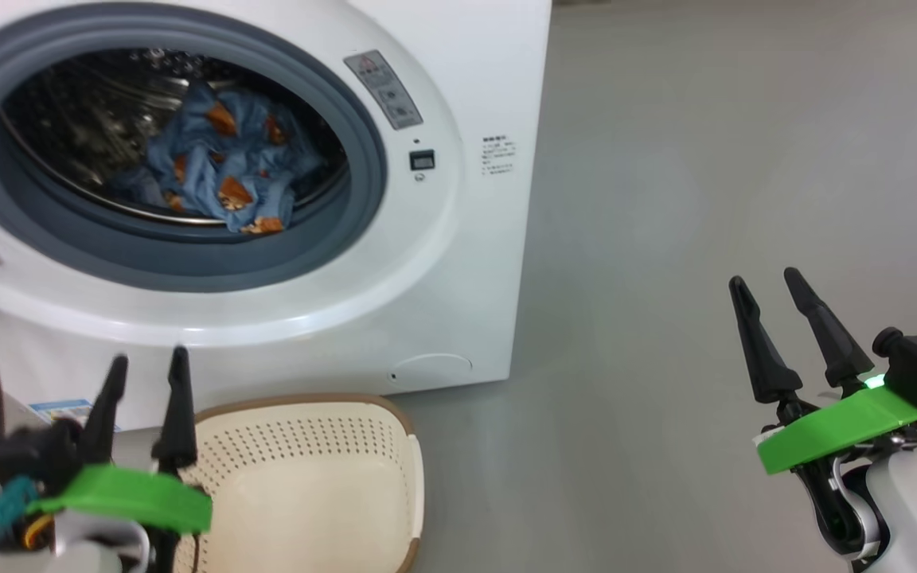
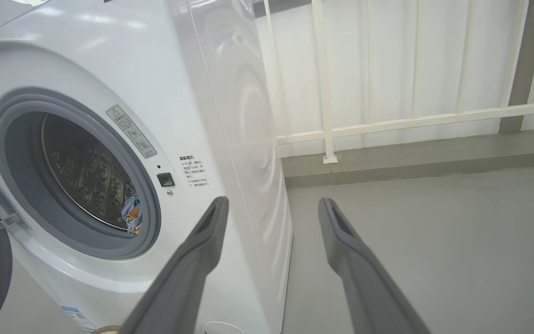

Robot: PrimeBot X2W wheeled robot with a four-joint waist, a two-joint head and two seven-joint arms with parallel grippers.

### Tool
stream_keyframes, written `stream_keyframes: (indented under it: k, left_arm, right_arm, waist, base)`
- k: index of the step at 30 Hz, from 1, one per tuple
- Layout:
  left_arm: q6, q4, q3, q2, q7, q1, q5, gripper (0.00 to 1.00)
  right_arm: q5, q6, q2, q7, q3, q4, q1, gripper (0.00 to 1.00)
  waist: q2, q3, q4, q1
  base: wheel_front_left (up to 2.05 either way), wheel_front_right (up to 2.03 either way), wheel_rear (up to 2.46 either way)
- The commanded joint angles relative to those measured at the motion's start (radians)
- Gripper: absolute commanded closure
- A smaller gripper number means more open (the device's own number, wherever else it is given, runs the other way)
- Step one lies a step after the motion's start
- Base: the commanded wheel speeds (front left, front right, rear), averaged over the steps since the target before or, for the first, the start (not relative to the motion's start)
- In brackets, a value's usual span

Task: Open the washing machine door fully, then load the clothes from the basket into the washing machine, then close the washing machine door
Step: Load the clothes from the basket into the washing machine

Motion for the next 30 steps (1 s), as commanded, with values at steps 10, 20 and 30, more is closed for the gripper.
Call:
stream_keyframes:
  k: [10,20,30]
  left_arm:
    - [0.064,-0.186,0.075,0.022,-0.006,0.176,0.027,0.0]
    - [0.069,-0.25,0.082,0.01,-0.006,0.244,0.042,0.0]
    - [0.067,-0.243,0.082,0.001,-0.006,0.247,0.07,0.0]
  right_arm:
    - [0.006,0.005,-0.018,-0.008,0.015,-0.007,0.055,0.0]
    - [0.004,0.005,-0.024,-0.008,0.017,-0.001,0.079,0.0]
    - [0.001,0.005,-0.02,-0.008,0.021,-0.001,0.07,0.0]
  waist:
    - [-0.0001,-0.086,0.039,0.0]
    - [-0.0001,-0.101,0.046,0.0]
    - [-0.0001,-0.095,0.04,0.0]
  base:
    - [0.0,0.0,0.0]
    - [0.0,0.0,0.0]
    - [0.0,0.0,0.0]
